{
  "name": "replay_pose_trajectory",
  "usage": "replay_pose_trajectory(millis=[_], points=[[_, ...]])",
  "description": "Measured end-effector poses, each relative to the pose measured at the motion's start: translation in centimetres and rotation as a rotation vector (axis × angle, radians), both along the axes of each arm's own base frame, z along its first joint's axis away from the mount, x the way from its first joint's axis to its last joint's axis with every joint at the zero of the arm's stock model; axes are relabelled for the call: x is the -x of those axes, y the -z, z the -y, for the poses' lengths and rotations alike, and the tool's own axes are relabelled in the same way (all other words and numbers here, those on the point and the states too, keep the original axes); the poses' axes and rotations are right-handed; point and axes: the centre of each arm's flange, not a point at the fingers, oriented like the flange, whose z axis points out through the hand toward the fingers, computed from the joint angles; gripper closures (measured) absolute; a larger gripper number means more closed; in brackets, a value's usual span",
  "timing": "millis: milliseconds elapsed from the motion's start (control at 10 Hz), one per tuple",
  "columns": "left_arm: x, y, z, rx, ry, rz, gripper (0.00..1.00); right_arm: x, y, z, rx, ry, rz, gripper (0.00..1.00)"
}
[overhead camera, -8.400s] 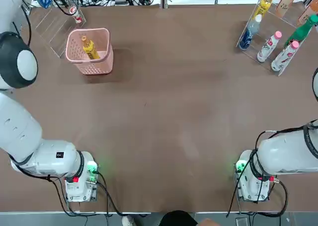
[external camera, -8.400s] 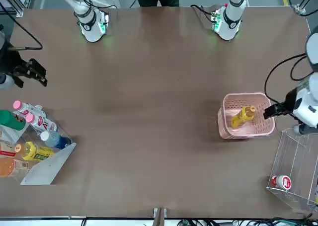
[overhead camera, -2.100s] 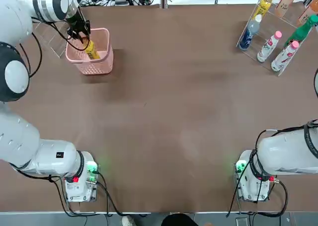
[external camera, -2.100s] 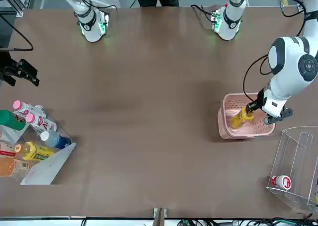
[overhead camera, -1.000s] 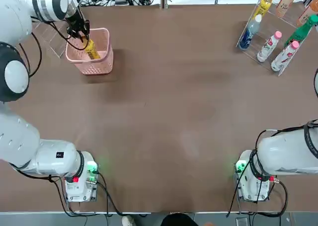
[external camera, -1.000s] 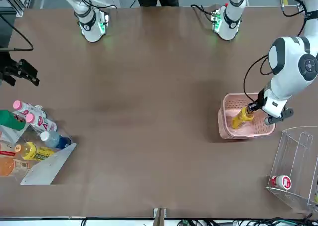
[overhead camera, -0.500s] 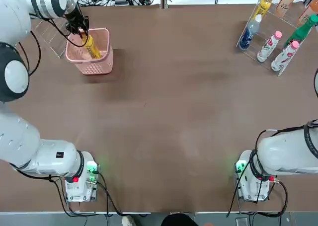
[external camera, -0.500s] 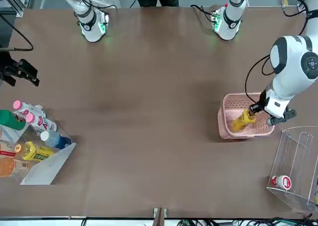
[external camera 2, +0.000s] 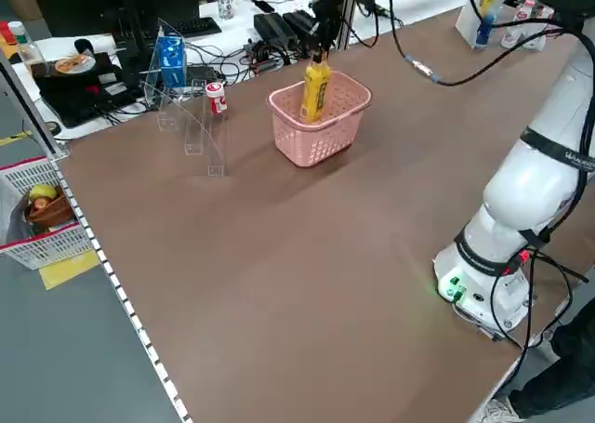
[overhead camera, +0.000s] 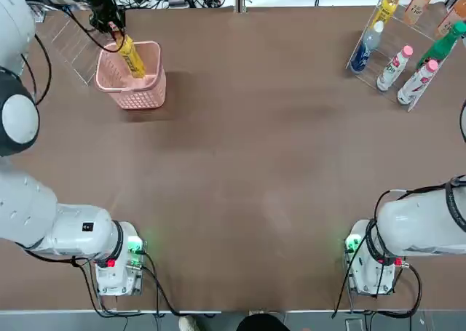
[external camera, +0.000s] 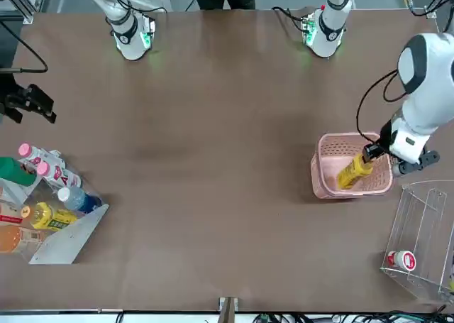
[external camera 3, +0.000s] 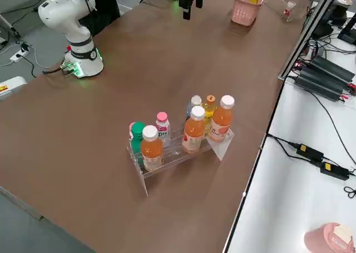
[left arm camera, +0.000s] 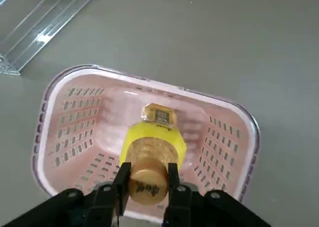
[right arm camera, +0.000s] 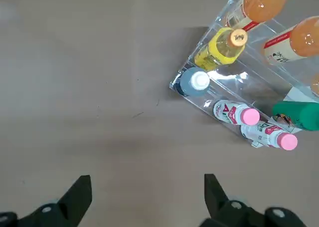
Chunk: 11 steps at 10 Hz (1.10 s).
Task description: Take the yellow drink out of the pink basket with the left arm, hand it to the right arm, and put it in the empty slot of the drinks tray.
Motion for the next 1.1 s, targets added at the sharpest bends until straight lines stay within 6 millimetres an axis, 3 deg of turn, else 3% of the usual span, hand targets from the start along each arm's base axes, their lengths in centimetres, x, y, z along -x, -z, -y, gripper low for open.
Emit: replay_pose_trajectory(millis=[300,1100], points=[[-0.2,-2.3,0.4,0.001,0.008,-0.008,0.66,0.0,0.0,0.0,0.000,0.000,0.000,0.00],[-0.4,-11.8,2.4,0.006,0.044,0.025,0.66,0.0,0.0,-0.1,0.000,-0.001,0.000,0.00]])
